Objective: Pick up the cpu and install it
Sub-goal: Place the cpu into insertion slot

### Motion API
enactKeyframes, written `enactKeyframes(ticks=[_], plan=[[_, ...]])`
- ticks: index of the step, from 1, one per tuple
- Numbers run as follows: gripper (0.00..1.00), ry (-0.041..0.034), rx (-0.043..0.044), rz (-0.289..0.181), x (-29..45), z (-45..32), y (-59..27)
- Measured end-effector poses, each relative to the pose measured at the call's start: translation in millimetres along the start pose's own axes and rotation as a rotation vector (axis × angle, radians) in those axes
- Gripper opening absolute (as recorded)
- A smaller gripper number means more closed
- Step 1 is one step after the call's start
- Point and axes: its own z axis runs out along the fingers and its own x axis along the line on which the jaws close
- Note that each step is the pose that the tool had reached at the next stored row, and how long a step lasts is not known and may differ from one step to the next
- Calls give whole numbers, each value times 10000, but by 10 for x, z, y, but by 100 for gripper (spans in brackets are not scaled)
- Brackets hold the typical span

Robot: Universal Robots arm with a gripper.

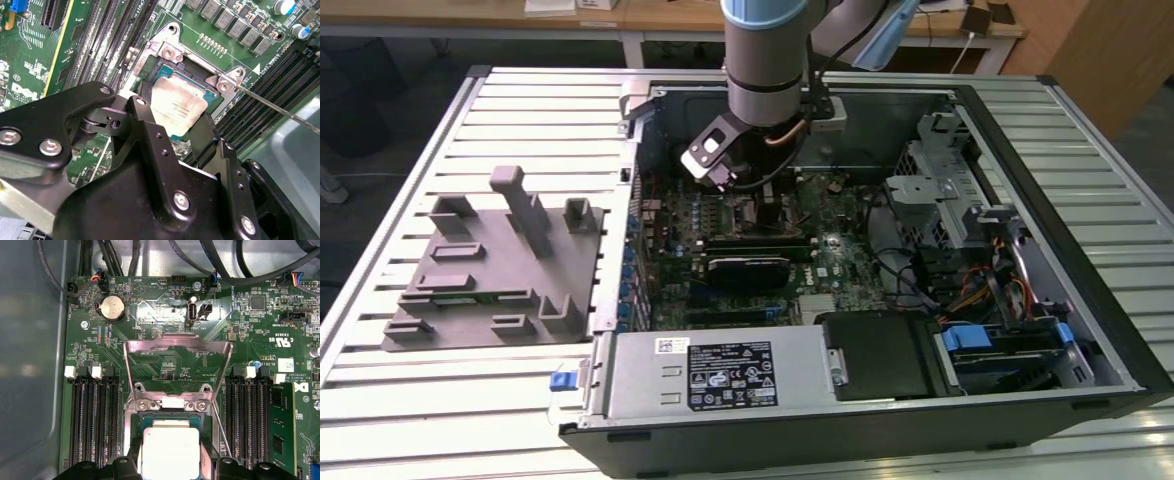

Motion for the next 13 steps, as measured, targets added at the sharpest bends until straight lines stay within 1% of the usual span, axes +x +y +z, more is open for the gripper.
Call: enactKeyframes(ticks=[13], plan=[[54, -2, 2, 0, 0, 10, -1]])
